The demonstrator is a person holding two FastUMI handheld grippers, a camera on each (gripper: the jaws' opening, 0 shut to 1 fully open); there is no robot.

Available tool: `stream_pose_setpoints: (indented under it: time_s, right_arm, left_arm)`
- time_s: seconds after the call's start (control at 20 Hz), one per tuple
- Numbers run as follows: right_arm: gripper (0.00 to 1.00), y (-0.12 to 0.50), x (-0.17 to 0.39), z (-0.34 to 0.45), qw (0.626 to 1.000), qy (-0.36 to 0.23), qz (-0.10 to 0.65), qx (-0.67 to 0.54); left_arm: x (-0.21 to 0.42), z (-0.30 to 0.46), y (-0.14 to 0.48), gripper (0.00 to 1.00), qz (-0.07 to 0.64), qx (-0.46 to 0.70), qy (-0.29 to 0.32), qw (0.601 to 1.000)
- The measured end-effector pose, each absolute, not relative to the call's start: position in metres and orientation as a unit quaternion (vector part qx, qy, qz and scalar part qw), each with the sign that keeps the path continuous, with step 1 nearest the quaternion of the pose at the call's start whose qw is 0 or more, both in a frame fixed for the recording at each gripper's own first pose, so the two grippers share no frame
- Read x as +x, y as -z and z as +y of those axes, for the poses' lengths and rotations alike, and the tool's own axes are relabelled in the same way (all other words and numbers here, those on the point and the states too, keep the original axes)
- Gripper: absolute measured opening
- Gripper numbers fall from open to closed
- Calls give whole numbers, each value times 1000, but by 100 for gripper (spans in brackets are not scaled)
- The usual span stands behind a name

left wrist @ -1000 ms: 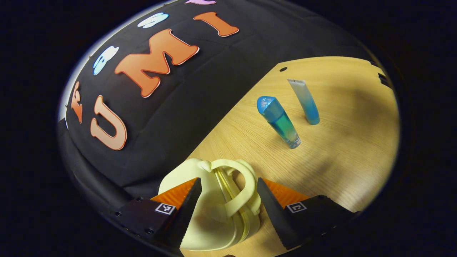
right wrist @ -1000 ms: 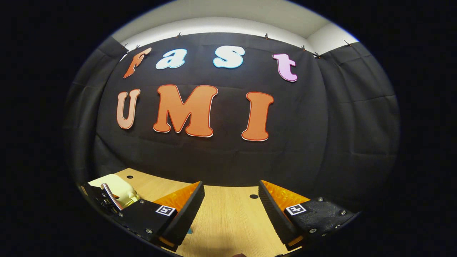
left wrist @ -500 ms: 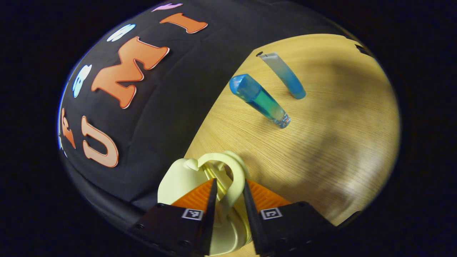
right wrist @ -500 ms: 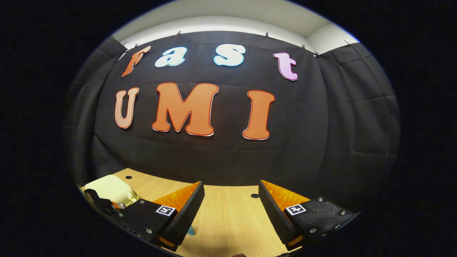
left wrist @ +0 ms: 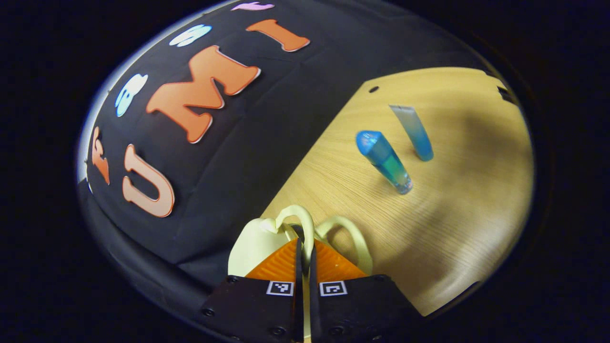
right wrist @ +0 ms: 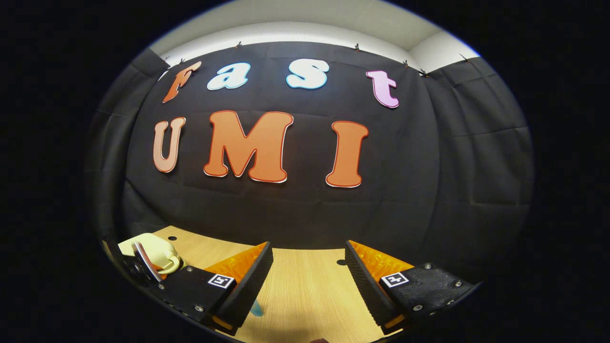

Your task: First open the suitcase, pack the skin care products into it, and then close the suitcase.

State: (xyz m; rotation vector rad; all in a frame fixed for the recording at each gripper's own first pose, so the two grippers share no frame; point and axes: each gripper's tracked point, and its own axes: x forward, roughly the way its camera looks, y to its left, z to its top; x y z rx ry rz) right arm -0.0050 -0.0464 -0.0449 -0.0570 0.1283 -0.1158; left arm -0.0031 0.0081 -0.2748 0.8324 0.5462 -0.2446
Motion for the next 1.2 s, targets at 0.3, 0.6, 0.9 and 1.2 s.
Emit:
stream_pose_setpoints:
  time_s: [0.3, 0.6, 0.9, 1.2]
  right_arm:
    - [96, 50, 5, -21, 997, 32, 69, -33]
    - [96, 50, 15, 2, 997, 12, 71, -36]
    - [96, 50, 24, 27, 997, 0, 74, -35]
    - [96, 52, 32, 57, 995, -7, 87, -43]
  left_arm:
    - [13, 53, 211, 5, 235, 336, 65, 910]
    - [30, 122, 155, 5, 207, 291, -11, 934]
    - [33, 196, 132, 5, 179, 292, -78, 936]
    - [29, 241, 131, 5, 165, 287, -108, 937]
